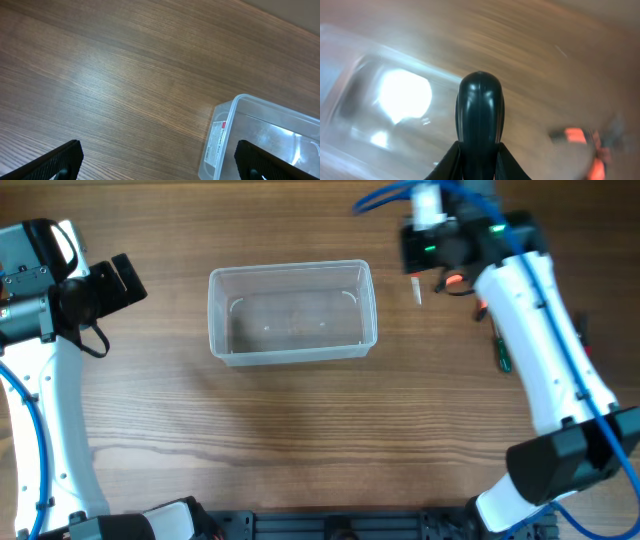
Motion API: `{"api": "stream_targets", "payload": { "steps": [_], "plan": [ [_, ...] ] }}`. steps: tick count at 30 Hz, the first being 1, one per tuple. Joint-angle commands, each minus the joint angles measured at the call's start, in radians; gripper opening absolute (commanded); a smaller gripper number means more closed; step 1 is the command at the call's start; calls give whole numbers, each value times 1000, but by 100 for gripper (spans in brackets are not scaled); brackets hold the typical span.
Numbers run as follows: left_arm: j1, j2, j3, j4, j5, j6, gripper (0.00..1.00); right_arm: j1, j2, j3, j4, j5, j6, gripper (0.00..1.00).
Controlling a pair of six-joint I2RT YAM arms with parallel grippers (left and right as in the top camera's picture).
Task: Pack container
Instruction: 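Carry the screwdriver into the container and open the right gripper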
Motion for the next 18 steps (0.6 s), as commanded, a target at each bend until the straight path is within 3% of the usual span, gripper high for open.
{"api": "stream_targets", "payload": {
  "steps": [1,6,11,18],
  "plan": [
    [4,8,1,-1,-2,-16,100,149,0,9,36,-53,-414,4],
    [4,8,1,-1,-2,-16,100,228,80,9,133,-99,-650,5],
    [4,8,1,-1,-2,-16,100,230,217,9,206,-192,-682,4],
    [4,8,1,0,-2,-16,100,266,364,9,155,-255,-688,4]
  ]
}}
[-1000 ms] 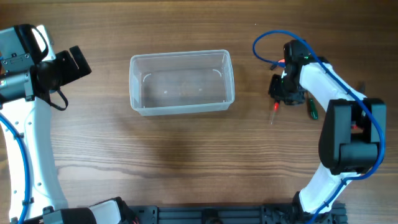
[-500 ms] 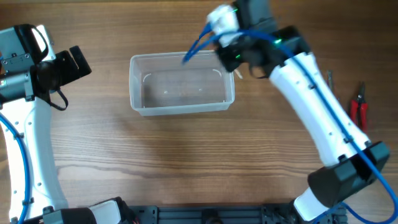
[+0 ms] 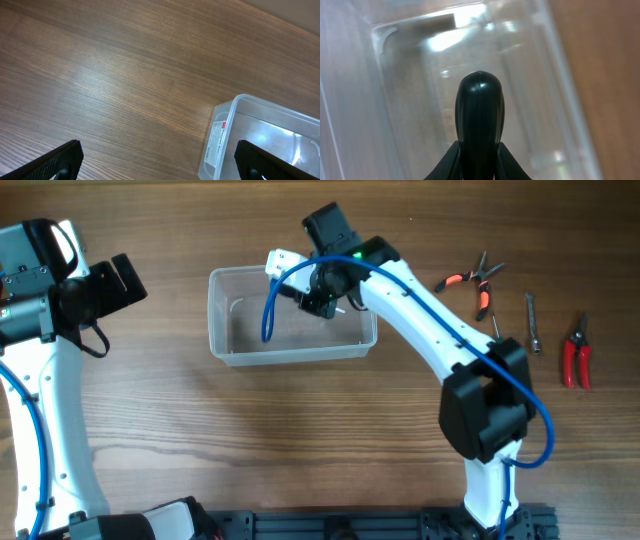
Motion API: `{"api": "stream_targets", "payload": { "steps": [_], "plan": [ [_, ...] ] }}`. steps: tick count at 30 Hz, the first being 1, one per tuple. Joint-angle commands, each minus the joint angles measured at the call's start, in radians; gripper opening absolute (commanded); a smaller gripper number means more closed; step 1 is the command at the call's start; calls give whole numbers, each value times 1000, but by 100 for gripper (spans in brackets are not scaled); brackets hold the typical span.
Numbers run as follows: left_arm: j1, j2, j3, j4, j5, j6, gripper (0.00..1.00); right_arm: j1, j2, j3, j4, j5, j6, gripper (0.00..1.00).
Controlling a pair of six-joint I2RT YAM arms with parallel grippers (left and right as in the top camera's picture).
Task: Pack container
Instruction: 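Carry the screwdriver into the container and open the right gripper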
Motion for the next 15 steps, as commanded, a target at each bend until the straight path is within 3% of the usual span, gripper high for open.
{"api": "stream_targets", "payload": {
  "steps": [1,15],
  "plan": [
    [4,8,1,0,-2,-16,100,21,53,8,-27,-54,-18,4],
    [4,8,1,-1,-2,-16,100,21,99,-45,-138,-53,-17,7]
  ]
}}
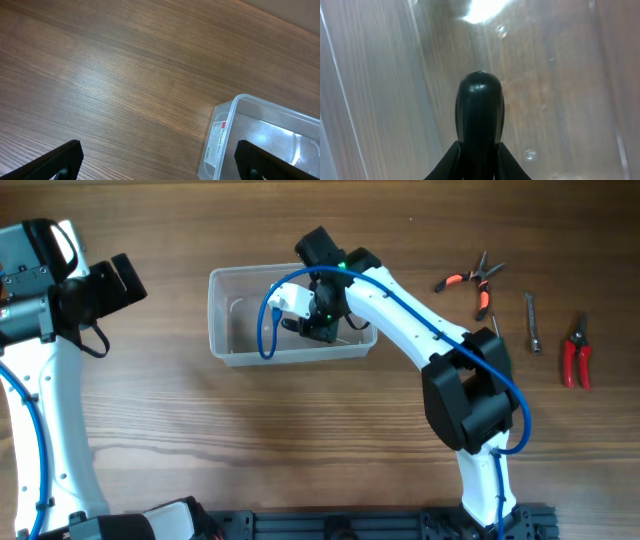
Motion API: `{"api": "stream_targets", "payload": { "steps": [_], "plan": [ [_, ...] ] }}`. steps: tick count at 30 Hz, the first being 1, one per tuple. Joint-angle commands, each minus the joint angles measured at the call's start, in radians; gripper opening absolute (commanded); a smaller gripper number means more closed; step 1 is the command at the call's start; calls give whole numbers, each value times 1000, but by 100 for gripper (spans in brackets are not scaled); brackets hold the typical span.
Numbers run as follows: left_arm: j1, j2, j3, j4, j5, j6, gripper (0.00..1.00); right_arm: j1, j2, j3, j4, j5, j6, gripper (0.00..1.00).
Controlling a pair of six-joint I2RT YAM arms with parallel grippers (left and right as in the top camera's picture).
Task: Pack container
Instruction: 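Carry the screwdriver into the container and open the right gripper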
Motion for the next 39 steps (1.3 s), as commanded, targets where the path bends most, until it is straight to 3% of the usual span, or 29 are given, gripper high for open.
{"api": "stream_targets", "payload": {
  "steps": [1,7,9,11,12,15,16,17,20,25,39],
  "plan": [
    [4,8,1,-1,-2,-16,100,0,29,-13,3,-27,-8,18],
    [4,8,1,-2,-2,-16,100,0,32,-13,15,-7,-6,33],
    [4,8,1,-1,-3,-16,100,0,32,-13,24,24,3,42],
    [4,8,1,-1,-2,-16,100,-1,32,-13,56,98,107,51],
    [4,8,1,-2,-3,-16,100,-3,32,-11,63,127,153,50],
    [4,8,1,-1,-3,-16,100,-18,32,-10,70,171,229,20],
    [4,8,1,-1,-3,-16,100,-29,32,-10,72,198,312,9],
    [4,8,1,-1,-3,-16,100,-38,32,-10,72,215,388,4],
    [4,8,1,-1,-3,-16,100,-74,32,-10,63,221,621,4],
    [4,8,1,-2,-3,-16,100,-106,32,-10,44,222,808,4],
    [4,8,1,-1,-3,-16,100,-122,32,-10,-3,427,1023,4]
  ]
}}
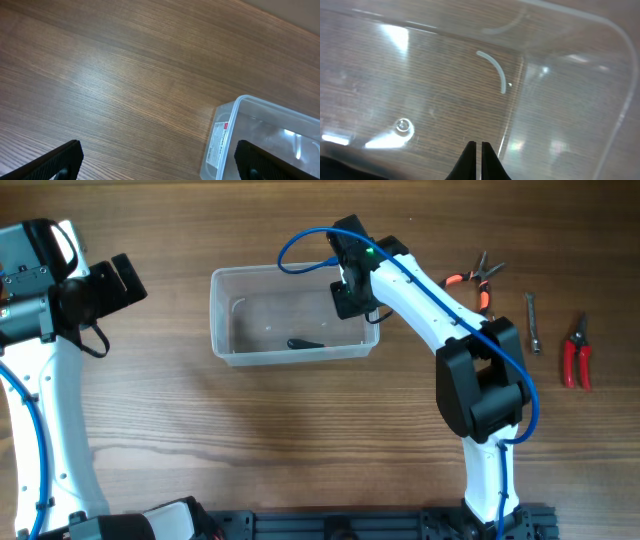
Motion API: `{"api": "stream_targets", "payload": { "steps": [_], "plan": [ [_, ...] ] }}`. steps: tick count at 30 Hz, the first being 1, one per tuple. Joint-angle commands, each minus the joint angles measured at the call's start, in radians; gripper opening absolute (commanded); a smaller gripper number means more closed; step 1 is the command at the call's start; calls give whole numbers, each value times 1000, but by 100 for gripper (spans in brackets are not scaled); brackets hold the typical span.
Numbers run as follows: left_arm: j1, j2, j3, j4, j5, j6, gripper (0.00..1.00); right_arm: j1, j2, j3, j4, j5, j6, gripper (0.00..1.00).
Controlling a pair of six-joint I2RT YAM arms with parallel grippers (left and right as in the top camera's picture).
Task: Pack container
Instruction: 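Carry the screwdriver into the container and open the right gripper, then move the right gripper back over the orange-black pliers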
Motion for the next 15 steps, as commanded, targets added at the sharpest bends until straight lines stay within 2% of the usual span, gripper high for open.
{"api": "stream_targets", "payload": {
  "steps": [1,15],
  "plan": [
    [4,8,1,-2,-3,-16,100,-5,16,-6,-9,76,65,4],
    [4,8,1,-5,-3,-16,100,-48,16,-6,-58,145,169,4]
  ]
}}
